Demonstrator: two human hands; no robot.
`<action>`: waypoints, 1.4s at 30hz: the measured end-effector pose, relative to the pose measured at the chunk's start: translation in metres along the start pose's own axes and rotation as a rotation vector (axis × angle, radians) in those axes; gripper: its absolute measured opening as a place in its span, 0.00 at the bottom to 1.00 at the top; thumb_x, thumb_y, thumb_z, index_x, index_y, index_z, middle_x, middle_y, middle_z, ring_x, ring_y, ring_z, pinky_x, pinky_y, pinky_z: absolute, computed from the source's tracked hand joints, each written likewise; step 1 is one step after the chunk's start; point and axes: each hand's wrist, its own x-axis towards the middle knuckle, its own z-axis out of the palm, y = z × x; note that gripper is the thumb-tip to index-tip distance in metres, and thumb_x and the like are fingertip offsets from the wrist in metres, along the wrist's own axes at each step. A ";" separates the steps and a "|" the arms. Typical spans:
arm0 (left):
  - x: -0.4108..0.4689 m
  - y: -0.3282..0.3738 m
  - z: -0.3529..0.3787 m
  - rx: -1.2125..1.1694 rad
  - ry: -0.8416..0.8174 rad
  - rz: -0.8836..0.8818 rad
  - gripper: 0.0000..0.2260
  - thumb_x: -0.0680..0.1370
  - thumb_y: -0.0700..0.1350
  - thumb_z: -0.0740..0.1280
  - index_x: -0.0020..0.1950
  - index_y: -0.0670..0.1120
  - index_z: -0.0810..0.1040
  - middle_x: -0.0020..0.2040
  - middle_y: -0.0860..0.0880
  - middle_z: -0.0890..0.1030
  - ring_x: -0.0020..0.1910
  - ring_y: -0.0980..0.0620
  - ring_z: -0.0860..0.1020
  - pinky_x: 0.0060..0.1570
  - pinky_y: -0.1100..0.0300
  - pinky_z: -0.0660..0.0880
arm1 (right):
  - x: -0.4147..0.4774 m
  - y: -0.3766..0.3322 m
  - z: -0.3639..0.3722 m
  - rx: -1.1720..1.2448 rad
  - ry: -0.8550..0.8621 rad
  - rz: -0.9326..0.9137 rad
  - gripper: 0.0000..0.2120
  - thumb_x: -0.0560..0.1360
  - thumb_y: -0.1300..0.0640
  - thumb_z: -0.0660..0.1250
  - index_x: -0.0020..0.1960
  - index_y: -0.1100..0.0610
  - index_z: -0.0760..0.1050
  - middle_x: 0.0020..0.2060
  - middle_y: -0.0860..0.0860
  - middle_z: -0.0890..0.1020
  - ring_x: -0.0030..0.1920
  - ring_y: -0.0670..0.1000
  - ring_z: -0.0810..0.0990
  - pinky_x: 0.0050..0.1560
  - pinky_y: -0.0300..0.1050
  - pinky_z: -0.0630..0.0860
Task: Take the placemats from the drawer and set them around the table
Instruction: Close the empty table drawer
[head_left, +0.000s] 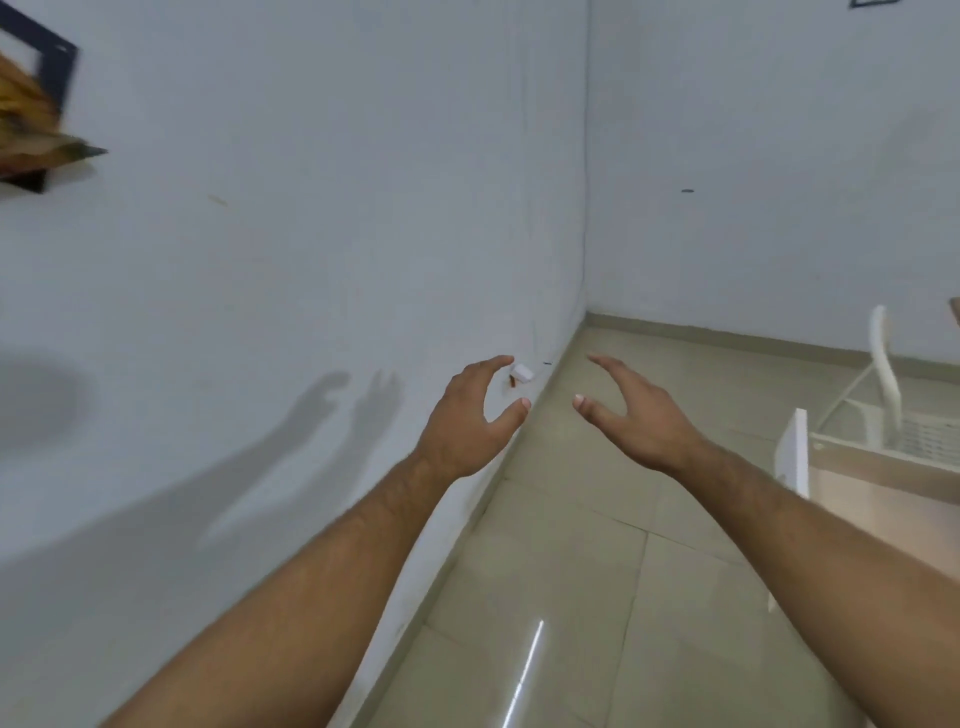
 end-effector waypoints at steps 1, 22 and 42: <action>0.019 -0.008 0.011 -0.022 -0.031 0.015 0.24 0.78 0.56 0.67 0.74 0.56 0.67 0.67 0.63 0.69 0.69 0.59 0.67 0.69 0.58 0.64 | 0.012 0.010 0.003 -0.007 0.012 0.040 0.32 0.79 0.38 0.62 0.79 0.45 0.59 0.78 0.47 0.65 0.76 0.50 0.64 0.71 0.45 0.61; 0.269 -0.014 0.277 -0.312 -1.065 -0.017 0.17 0.78 0.51 0.69 0.67 0.52 0.75 0.61 0.50 0.79 0.59 0.54 0.77 0.53 0.63 0.69 | 0.063 0.187 0.034 0.710 0.883 1.174 0.09 0.78 0.45 0.66 0.56 0.48 0.78 0.62 0.51 0.80 0.57 0.52 0.79 0.60 0.49 0.75; 0.338 0.082 0.539 -0.250 -1.681 -0.848 0.38 0.79 0.68 0.56 0.80 0.44 0.56 0.76 0.40 0.67 0.71 0.41 0.71 0.74 0.40 0.53 | 0.086 0.360 0.029 1.786 1.702 1.433 0.29 0.81 0.40 0.59 0.71 0.61 0.69 0.66 0.60 0.77 0.60 0.60 0.78 0.61 0.55 0.74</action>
